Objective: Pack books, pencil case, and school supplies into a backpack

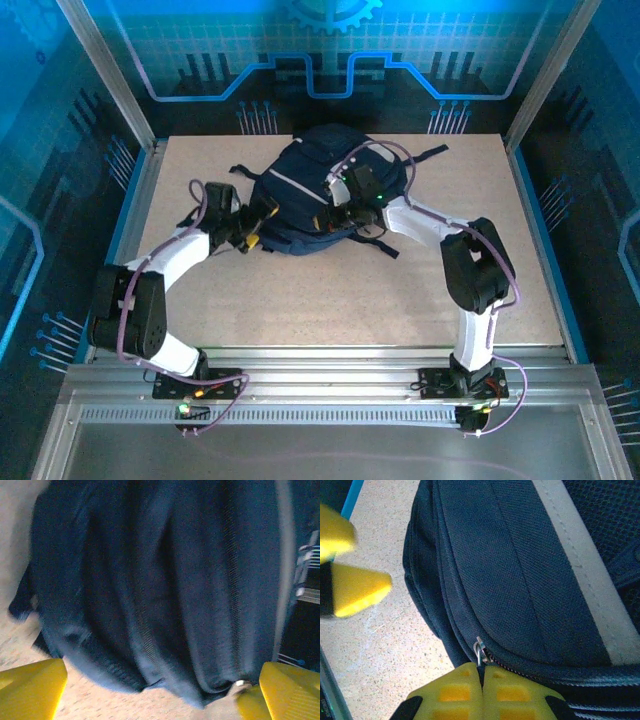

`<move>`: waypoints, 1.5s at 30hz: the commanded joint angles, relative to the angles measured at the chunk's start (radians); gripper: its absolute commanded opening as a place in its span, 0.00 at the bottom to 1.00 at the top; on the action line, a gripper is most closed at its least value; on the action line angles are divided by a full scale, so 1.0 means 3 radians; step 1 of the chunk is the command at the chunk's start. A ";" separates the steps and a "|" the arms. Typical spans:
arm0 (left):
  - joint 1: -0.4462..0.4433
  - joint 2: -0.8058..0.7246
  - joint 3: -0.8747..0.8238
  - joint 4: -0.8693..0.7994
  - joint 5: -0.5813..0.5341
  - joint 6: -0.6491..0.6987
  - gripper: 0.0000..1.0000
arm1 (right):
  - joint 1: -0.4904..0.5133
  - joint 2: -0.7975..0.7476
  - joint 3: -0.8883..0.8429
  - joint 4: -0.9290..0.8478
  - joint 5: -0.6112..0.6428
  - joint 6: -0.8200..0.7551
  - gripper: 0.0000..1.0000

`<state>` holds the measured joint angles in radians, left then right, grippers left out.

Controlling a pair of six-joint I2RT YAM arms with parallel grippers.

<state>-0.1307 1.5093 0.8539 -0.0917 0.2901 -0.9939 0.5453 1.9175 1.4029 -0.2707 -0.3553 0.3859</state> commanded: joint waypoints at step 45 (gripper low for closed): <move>0.0117 -0.0165 0.0478 -0.0674 -0.0785 0.0967 0.99 | -0.1047 -0.1241 -0.0997 -0.0113 0.1594 -0.0683 1.00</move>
<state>-0.1009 1.5612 0.9379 -0.1471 0.1711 -0.8703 0.2428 1.5932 1.1896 -0.3416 -0.0406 0.2005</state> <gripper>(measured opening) 0.988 0.996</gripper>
